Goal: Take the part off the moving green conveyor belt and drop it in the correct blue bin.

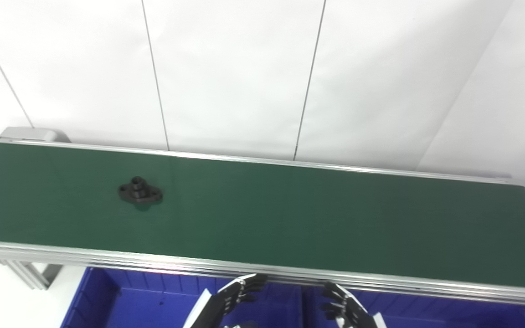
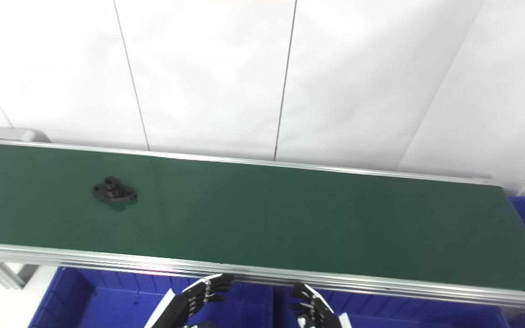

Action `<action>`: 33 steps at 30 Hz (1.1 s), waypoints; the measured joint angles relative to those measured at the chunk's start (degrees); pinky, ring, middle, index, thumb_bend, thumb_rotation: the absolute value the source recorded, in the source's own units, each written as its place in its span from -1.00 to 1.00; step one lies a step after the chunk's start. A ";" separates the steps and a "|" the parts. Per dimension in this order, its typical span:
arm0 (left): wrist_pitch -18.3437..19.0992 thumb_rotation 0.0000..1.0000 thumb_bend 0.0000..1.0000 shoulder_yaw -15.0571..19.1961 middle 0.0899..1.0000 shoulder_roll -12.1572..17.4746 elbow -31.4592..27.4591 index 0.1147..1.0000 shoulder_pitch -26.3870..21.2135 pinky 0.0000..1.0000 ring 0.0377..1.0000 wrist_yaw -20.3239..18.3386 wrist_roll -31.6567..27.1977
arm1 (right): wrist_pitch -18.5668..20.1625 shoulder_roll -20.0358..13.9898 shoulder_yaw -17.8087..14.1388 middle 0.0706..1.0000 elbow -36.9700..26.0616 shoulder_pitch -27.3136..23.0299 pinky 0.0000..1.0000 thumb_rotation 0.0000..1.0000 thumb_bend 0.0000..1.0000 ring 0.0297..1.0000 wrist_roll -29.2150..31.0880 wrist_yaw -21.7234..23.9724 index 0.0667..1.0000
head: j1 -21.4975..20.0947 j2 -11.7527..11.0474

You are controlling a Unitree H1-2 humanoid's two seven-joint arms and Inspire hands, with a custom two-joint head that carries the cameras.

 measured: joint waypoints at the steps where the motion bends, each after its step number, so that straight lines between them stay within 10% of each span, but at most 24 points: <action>1: 0.00 0.52 0.77 -0.08 0.61 -0.15 0.00 0.53 -0.01 0.53 0.63 0.11 0.36 | 0.00 -0.07 -0.13 0.62 0.00 -0.02 0.41 0.87 0.54 0.47 0.11 0.01 0.68 | 0.70 0.17; 33: 0.43 0.46 0.72 -0.23 0.64 -1.26 -0.45 0.55 -0.22 0.58 0.64 0.55 0.52 | -0.09 -1.15 0.52 0.64 -5.14 1.11 0.39 0.95 0.48 0.51 -1.59 -0.56 0.70 | -0.26 1.58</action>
